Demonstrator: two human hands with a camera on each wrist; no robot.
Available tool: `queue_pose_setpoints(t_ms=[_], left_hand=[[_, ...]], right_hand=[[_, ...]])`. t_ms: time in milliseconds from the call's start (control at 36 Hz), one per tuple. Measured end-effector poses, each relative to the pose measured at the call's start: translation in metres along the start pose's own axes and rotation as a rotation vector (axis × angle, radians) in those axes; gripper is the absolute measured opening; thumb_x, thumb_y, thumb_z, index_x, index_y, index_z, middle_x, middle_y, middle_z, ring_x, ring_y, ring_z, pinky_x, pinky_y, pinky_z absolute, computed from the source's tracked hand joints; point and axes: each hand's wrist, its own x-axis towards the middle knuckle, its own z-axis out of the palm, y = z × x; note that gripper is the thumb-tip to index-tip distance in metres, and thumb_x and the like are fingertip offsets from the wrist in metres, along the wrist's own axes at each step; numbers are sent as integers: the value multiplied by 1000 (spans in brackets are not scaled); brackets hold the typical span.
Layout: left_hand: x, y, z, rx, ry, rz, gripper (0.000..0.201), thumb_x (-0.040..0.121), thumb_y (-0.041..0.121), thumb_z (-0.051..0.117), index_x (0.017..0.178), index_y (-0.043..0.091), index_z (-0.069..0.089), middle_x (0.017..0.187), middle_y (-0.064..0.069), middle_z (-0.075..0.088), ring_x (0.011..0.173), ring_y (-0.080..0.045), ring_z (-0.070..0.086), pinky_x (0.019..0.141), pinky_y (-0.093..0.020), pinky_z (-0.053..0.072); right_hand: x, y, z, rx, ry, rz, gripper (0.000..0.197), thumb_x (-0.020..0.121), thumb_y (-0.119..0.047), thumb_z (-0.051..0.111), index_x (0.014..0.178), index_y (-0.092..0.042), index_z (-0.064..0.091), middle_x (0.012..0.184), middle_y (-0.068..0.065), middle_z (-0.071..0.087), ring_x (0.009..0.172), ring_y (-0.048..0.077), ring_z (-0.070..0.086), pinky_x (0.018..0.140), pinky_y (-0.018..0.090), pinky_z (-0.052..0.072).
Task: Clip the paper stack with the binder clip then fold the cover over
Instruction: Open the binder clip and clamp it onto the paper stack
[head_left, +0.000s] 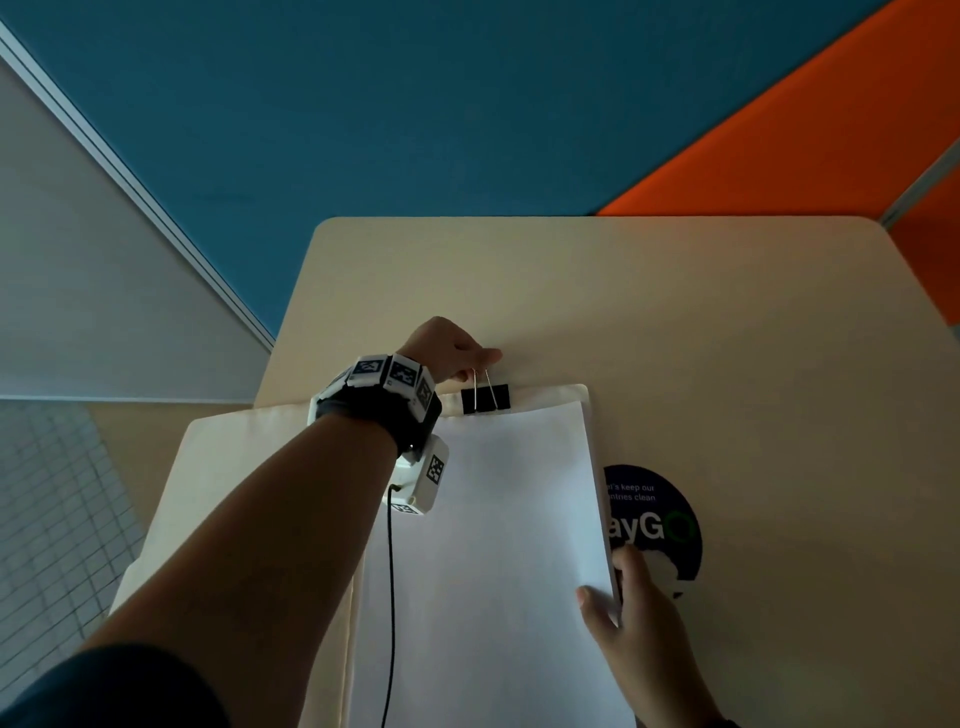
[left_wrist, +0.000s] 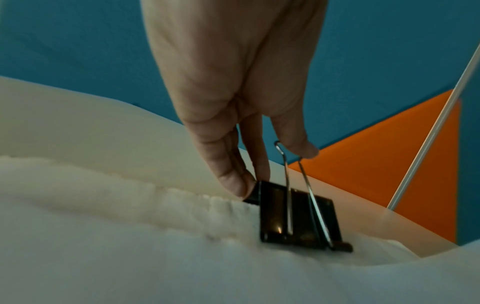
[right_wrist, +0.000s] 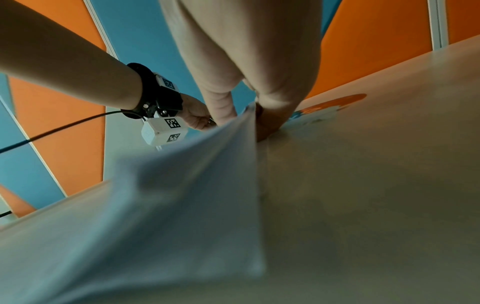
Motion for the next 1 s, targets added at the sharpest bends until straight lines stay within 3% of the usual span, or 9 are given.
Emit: queue_pose_setpoints(t_ms=[83,139,194,250,306,389,528,667,1000], left_hand=[[3,0,1,26,24,26,30,79,36,64,63,11,70,46,7,63,40,2,54,57,-11,46],[4,2,0,49,26,43,33,81,36,62,55,16,66,29,15,55,32,8,49,42,-1,37],[6,1,0,33,5,54,36,82,35,61,50,20,62,30,20,55,33,9,50,46,-4,40],[8,-1,-1,7,-28,55,35,83,33,60,51,19,62,34,21,59,36,9,51,53,-11,44],[8,-2,-2,2,-55,64,34,84,31,60,52,19,62,36,21,60,37,9,52,51,-8,44],[10,-3,-3,-13,-84,88,32,84,28,60,54,17,63,36,21,60,38,8,52,46,-2,42],[13,-4,-3,-13,-110,108,31,84,27,60,55,15,64,38,21,61,39,9,52,46,-1,42],[14,-7,-3,-21,-107,129,32,84,25,60,54,15,63,36,19,60,38,8,51,45,-1,40],[15,-5,-4,20,-106,149,33,83,28,60,52,18,62,36,22,60,38,8,53,45,1,38]], right_hand=[[0,5,1,17,6,11,25,79,-11,63,96,-16,45,88,6,61,80,16,58,60,1,40],[0,6,1,30,-2,18,30,79,-11,63,106,-9,49,95,5,63,88,17,60,68,9,41],[0,6,1,40,-3,19,35,79,-10,63,112,-7,50,98,3,62,91,15,59,72,16,41],[1,5,0,33,6,13,35,79,-9,64,112,-6,51,93,0,61,88,13,58,64,4,39],[4,5,-1,44,21,11,34,78,-7,64,110,-5,52,89,-2,59,85,14,58,61,-3,39],[8,5,-3,47,25,8,35,79,-8,63,112,-4,52,92,1,58,86,12,53,61,3,36],[11,2,-3,49,22,25,38,80,-10,62,115,-3,50,107,12,64,92,14,53,77,21,38],[17,-4,-3,37,29,32,39,81,-13,62,117,-4,50,100,10,63,85,13,51,74,22,37],[25,-7,0,32,65,27,32,79,-9,65,107,-1,54,83,10,62,79,23,56,71,28,40]])
